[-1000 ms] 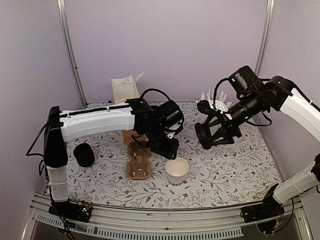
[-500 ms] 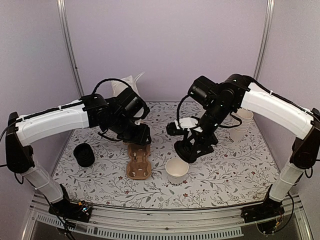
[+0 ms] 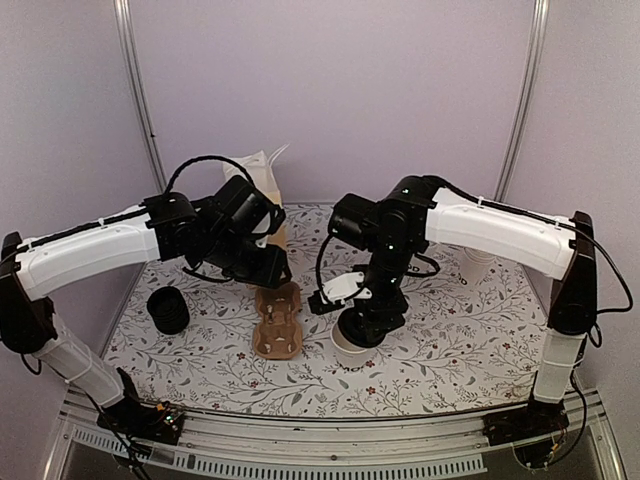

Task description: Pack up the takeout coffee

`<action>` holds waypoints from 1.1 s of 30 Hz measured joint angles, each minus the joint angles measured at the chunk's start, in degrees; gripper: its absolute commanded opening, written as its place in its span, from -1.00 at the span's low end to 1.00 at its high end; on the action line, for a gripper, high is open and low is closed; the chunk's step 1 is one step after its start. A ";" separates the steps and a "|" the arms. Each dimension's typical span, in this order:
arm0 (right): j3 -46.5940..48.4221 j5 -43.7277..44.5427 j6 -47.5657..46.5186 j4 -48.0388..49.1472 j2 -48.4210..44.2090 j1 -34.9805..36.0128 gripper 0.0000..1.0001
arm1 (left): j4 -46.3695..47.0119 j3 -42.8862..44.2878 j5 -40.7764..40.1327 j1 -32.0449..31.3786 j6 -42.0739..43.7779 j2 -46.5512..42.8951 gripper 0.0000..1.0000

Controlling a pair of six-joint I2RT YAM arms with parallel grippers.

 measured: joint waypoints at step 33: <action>6.16 14.21 2.80 -1.01 6.08 5.81 0.47 | 6.47 -11.96 2.54 2.97 2.29 -8.63 -0.10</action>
